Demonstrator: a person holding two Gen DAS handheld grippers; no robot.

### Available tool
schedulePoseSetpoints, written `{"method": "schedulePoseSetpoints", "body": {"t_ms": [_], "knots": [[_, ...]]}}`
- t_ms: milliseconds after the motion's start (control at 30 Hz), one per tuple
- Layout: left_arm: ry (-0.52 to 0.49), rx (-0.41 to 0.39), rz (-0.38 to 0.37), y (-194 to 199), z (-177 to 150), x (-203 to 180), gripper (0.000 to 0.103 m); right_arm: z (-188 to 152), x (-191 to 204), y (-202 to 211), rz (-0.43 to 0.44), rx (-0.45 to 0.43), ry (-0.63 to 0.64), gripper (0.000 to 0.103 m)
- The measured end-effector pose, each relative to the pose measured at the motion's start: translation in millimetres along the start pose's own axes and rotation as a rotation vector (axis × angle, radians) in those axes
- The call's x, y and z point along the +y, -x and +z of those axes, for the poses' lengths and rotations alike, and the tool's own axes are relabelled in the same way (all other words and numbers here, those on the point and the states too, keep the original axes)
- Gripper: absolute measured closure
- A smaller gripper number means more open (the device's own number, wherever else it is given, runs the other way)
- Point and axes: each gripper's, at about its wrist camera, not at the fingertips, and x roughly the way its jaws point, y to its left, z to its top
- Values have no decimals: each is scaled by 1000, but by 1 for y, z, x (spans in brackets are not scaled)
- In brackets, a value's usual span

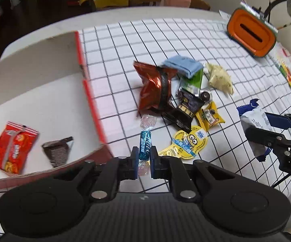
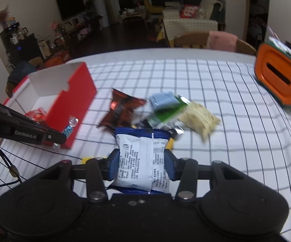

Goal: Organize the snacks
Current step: 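Carry the biscuit packet and blue candy into the red box and release both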

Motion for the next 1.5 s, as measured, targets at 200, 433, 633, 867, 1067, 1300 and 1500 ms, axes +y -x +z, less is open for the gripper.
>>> {"method": "schedulePoseSetpoints", "body": {"t_ms": [200,433,633,867,1067,1300,1500], "knots": [[30,-61,4,30,-4,25,93,26,37,7,12,-44,70,58],[55,-125,28,57,-7,63,93,53,89,1,40,-73,154,59],[91,-160,61,73,-7,102,93,70,132,-12,65,-76,207,59],[132,-170,105,80,-6,151,93,88,170,-37,78,-69,247,59],[158,-144,144,70,-2,188,93,99,193,-69,70,-41,269,59],[148,-85,177,44,6,219,93,107,213,-120,56,21,280,59],[115,-15,188,20,11,225,93,108,227,-159,40,83,302,59]]}}
